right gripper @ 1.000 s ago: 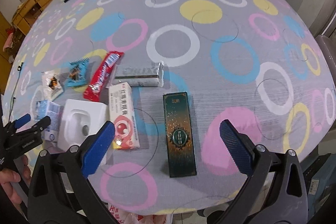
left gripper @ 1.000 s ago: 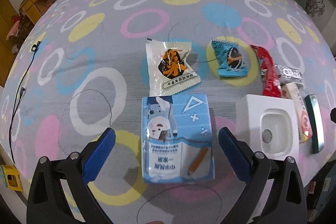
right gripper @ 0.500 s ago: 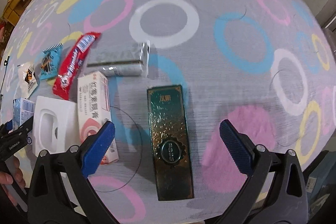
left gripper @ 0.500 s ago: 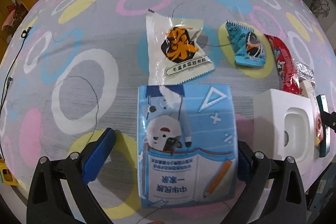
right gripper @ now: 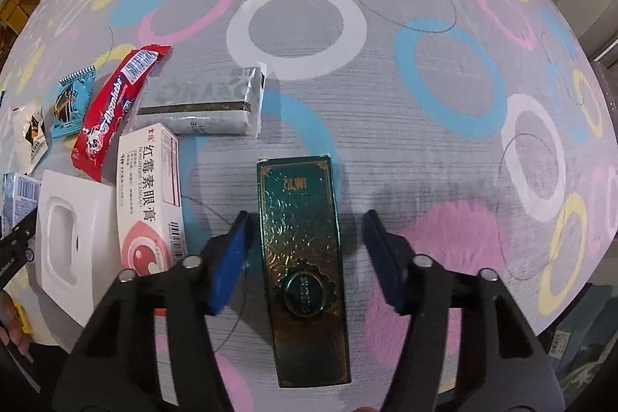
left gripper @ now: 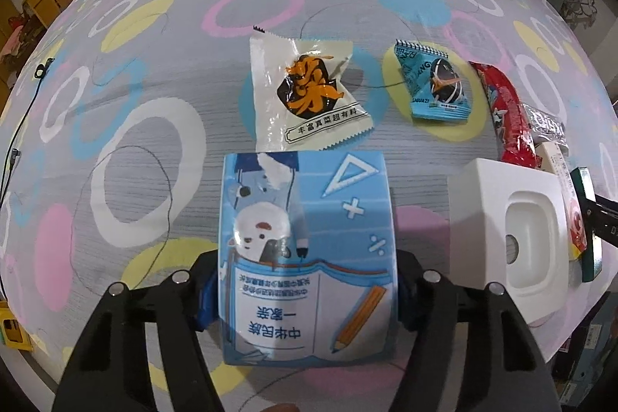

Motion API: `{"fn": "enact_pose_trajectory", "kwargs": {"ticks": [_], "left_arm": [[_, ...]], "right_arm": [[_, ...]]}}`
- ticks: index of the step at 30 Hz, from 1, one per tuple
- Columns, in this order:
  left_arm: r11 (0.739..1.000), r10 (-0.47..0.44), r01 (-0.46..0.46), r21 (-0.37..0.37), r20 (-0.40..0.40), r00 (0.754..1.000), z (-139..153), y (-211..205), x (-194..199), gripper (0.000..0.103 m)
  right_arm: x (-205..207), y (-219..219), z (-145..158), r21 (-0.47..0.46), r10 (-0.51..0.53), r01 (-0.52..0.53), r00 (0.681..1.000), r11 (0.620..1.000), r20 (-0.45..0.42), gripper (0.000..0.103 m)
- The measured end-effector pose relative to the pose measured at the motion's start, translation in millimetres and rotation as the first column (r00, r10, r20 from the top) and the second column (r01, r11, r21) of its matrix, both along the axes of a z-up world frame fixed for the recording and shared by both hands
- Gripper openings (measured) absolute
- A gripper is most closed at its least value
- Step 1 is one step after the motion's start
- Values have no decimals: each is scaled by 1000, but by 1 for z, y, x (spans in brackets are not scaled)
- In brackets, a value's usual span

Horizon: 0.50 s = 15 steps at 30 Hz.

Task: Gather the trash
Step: 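Grasp the dark green box with the right tool while the left tool grasps the blue box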

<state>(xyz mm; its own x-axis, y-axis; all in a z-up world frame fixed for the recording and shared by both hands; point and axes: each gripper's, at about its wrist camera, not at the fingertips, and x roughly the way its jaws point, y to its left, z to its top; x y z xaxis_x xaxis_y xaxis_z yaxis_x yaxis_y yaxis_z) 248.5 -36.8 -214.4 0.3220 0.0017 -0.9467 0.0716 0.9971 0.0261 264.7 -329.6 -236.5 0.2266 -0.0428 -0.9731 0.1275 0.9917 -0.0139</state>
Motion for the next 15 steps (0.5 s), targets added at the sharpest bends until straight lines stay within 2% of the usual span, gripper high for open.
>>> {"fn": "enact_pose_trajectory", "kwargs": {"ticks": [1, 2, 9, 15], "left_arm": [[1000, 2, -2, -2, -2, 1000, 0, -1, 0, 65], [1000, 4, -4, -3, -2, 1000, 0, -1, 0, 65], [1000, 4, -4, -24, 7, 1000, 4, 2, -3, 64], [1000, 0, 1, -26, 34, 999, 15, 3, -8, 64]], "right_arm": [[1, 0, 0, 4, 1, -1, 1000, 1000, 3, 40], [0, -2, 1, 11, -2, 2, 1000, 1000, 4, 36], [4, 2, 0, -11, 8, -8, 1000, 1000, 11, 35], [-22, 12, 12, -2, 5, -5, 999, 1000, 37, 34]]}}
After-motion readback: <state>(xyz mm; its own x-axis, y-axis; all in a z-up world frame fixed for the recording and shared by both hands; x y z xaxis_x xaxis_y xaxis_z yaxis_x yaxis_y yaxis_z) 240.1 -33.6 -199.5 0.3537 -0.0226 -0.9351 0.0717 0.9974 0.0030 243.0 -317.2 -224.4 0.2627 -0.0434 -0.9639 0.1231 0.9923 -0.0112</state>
